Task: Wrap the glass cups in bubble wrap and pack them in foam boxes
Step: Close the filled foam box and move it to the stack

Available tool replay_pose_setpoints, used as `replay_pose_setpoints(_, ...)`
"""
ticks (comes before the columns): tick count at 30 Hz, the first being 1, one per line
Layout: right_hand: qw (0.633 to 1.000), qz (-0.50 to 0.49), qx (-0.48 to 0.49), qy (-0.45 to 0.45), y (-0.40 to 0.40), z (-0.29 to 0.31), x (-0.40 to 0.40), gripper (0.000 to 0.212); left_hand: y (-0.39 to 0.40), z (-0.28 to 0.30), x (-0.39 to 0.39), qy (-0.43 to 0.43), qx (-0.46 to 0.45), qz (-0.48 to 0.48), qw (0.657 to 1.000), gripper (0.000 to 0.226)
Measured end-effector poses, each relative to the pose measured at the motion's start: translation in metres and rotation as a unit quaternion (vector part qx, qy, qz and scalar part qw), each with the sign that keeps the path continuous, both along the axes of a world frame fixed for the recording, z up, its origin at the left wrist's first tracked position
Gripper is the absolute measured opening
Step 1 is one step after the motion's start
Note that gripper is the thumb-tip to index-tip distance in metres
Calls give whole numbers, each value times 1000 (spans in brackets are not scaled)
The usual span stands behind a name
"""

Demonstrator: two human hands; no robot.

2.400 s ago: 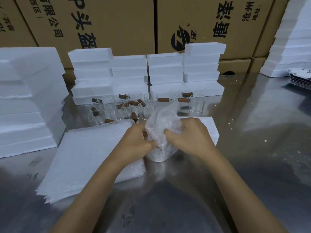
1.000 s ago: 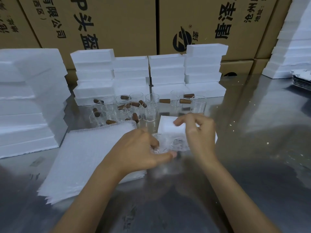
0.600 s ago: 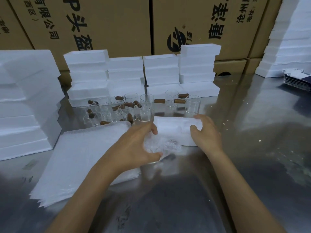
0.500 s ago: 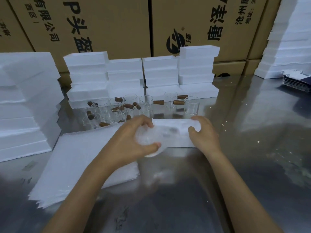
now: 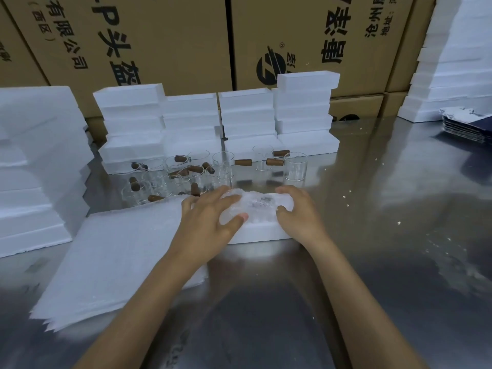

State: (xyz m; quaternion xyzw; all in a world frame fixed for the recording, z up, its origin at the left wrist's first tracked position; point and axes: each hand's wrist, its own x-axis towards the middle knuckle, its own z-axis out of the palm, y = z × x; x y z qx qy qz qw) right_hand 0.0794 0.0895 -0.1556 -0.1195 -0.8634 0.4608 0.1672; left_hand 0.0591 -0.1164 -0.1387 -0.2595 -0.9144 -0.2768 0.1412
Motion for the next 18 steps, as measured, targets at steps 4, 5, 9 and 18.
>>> replay_pose_setpoints(4,1000,-2,-17,5,0,-3,-2,44,2,2,-1,-23,-36,5,999,46)
replay_pose_setpoints(5,1000,-5,-20,7,0,-4,-3,43,3,2,0,-30,-37,4,999,47)
replay_pose_setpoints(9,998,-18,-54,27,-1,-7,-4,36,3,4,4,-26,-55,-5,998,48)
replay_pose_setpoints(18,991,-34,-124,24,1,-10,-23,16,35,62,-84,-56,42,7,998,25)
